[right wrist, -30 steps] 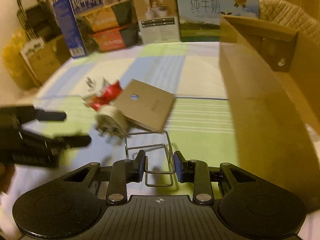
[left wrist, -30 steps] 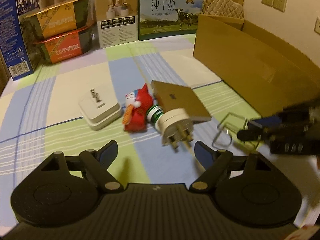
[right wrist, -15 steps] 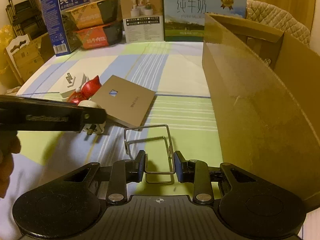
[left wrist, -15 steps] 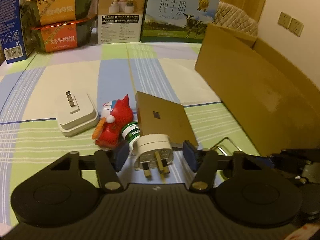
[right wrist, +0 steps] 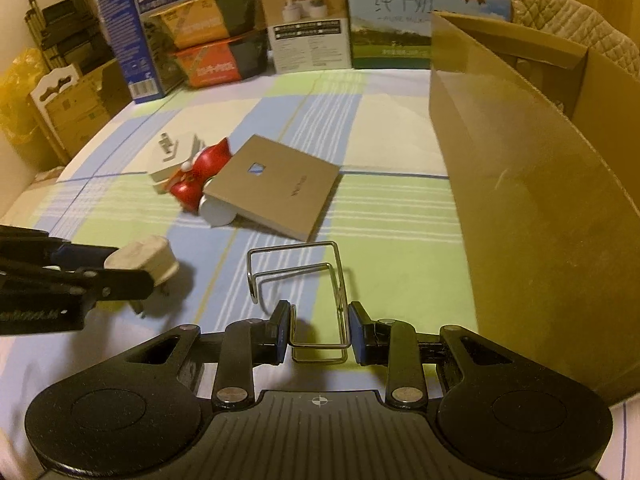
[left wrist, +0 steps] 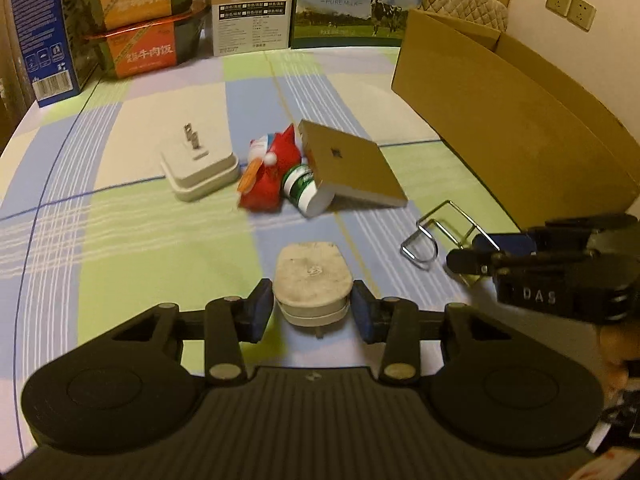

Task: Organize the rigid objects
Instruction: 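Carry the plug with the left tool while the right tool carries the rack over the box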

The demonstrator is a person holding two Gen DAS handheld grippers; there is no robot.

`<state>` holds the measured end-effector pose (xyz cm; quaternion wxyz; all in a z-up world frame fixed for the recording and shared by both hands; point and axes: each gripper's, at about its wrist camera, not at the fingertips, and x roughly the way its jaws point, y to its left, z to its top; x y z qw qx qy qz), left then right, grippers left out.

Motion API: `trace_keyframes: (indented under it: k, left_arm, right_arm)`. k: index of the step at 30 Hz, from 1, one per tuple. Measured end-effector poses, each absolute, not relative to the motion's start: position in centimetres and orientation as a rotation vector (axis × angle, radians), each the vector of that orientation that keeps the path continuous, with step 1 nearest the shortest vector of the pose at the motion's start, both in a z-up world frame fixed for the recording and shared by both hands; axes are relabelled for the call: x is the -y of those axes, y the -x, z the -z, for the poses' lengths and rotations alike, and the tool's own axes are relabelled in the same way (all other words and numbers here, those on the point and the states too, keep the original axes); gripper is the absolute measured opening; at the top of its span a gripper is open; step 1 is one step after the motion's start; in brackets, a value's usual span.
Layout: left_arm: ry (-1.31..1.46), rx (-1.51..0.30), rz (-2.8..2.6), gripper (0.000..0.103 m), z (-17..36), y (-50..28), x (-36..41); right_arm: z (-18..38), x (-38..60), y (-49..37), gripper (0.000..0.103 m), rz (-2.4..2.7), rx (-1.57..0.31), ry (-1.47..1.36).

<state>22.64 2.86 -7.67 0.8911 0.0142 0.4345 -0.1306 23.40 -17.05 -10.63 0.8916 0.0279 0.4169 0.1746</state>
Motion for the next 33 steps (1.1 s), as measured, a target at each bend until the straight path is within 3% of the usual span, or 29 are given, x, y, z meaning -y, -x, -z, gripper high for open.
trace_keyframes:
  k: [11, 20, 24, 26, 31, 33]
  left_arm:
    - [-0.002, -0.856, 0.282, 0.038, 7.6, -22.7, -2.5]
    - [-0.012, -0.837, 0.258, 0.047, 8.2, -24.2, -1.7]
    - [-0.019, -0.850, 0.246, 0.046, 8.7, -25.0, -1.5]
    - [-0.034, -0.859, 0.236, 0.038, 8.9, -25.1, -1.4]
    - [-0.042, -0.862, 0.216, 0.038, 8.4, -24.5, -2.0]
    - [-0.032, -0.860, 0.204, 0.038, 8.2, -24.3, -2.5]
  right_arm:
    - [11.2, 16.2, -21.8, 0.027, -0.367, -0.854, -0.026]
    - [11.2, 16.2, -22.1, 0.032, -0.370, -0.851, -0.045]
    - [11.2, 16.2, -22.1, 0.037, -0.377, -0.852, -0.054]
    - [11.1, 16.3, -22.2, 0.040, -0.377, -0.852, -0.057]
    - [11.2, 16.3, -22.4, 0.061, -0.363, -0.847, -0.056]
    - [11.2, 16.1, -22.4, 0.064, -0.365, -0.845, -0.043]
